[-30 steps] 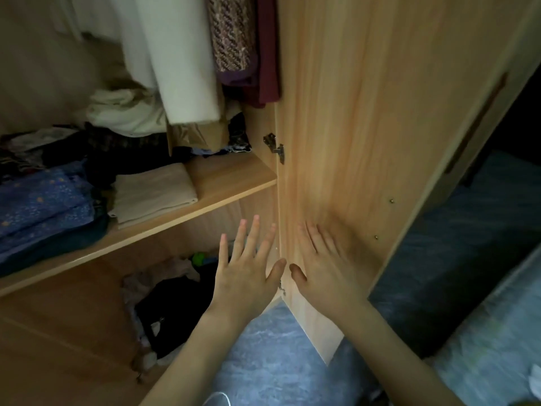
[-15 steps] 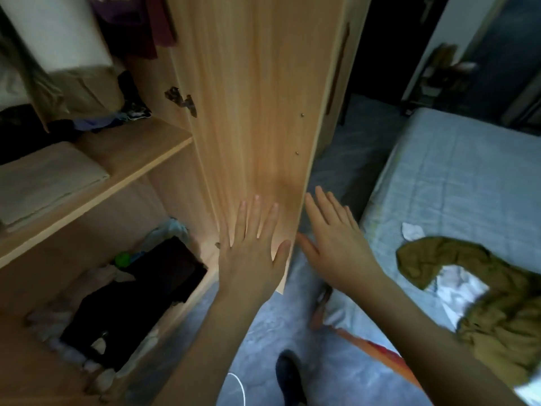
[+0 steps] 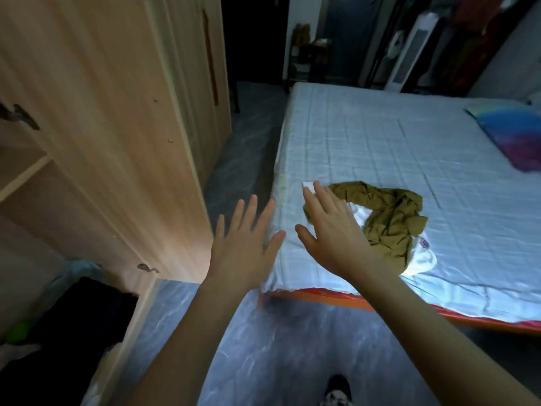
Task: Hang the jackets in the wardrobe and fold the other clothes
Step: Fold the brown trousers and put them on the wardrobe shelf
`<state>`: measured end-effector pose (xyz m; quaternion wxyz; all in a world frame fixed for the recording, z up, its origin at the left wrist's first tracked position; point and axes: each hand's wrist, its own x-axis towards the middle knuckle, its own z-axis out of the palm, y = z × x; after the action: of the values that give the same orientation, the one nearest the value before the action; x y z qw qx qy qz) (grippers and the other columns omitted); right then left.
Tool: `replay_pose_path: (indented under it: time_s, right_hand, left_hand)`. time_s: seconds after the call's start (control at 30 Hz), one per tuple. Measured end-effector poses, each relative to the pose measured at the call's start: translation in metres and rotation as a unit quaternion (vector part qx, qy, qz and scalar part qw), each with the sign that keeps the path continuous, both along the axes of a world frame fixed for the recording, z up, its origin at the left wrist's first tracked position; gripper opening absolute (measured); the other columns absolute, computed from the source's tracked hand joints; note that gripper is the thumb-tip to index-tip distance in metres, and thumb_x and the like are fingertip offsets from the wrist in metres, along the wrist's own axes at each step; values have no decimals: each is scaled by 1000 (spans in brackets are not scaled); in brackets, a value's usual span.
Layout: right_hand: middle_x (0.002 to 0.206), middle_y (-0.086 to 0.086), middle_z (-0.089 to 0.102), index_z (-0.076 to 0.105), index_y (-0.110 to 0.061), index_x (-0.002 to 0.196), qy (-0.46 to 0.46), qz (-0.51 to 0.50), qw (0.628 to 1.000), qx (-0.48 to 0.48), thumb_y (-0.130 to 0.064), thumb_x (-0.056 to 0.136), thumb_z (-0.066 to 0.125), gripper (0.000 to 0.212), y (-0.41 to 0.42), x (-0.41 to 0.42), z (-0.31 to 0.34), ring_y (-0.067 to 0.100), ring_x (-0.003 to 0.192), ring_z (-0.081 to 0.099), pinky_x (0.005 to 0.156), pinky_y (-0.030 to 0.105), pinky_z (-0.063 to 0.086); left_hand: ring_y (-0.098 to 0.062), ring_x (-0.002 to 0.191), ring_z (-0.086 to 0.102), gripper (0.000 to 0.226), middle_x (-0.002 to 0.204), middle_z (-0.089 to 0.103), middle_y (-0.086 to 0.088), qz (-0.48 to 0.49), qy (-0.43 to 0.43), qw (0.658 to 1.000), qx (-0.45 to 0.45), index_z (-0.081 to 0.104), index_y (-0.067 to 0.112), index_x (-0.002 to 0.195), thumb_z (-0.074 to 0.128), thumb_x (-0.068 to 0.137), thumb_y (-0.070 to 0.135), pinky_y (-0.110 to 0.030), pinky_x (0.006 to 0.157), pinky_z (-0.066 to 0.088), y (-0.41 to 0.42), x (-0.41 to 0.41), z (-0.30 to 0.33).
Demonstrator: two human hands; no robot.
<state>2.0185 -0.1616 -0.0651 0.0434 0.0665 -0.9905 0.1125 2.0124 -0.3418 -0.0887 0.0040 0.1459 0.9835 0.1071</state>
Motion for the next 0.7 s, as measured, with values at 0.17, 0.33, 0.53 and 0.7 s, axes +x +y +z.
replay_pose_path:
  time_s: [0.17, 0.33, 0.53, 0.7]
  right_hand:
    - [161, 9, 13, 21, -14, 152, 2, -61, 998, -5, -42, 96, 49, 69, 69, 19, -1, 28, 147, 14, 118, 48, 18]
    - [160, 9, 17, 27, -14, 151, 7, -125, 992, -21, -49, 89, 38, 72, 151, 33, 3, 27, 147, 18, 117, 48, 20]
    - [155, 17, 28, 36, -9, 146, 25, -189, 981, -22, -43, 85, 42, 70, 293, 47, 14, 35, 141, 30, 113, 51, 27]
    - [157, 16, 24, 31, -10, 149, 17, -216, 976, -1, -43, 92, 44, 67, 397, 68, 12, 35, 141, 28, 115, 47, 24]
  left_hand:
    - [-19, 150, -12, 73, 163, -14, 5, -64, -11, 998, -16, -16, 40, 150, -16, 83, 68, -50, 121, 0, 65, -6, -3]
    - [-20, 150, -7, 73, 163, -11, 6, -123, -16, 992, -36, -13, 42, 151, -13, 83, 70, -51, 120, 2, 148, -13, -6]
    - [-14, 150, -3, 76, 163, -5, 9, -211, -36, 977, -16, -3, 43, 152, -6, 81, 71, -48, 120, 8, 274, -22, -4]
    - [-14, 150, -1, 61, 163, -7, 9, -245, -64, 967, -27, 2, 41, 153, 12, 96, 63, -46, 120, 9, 360, -68, -6]
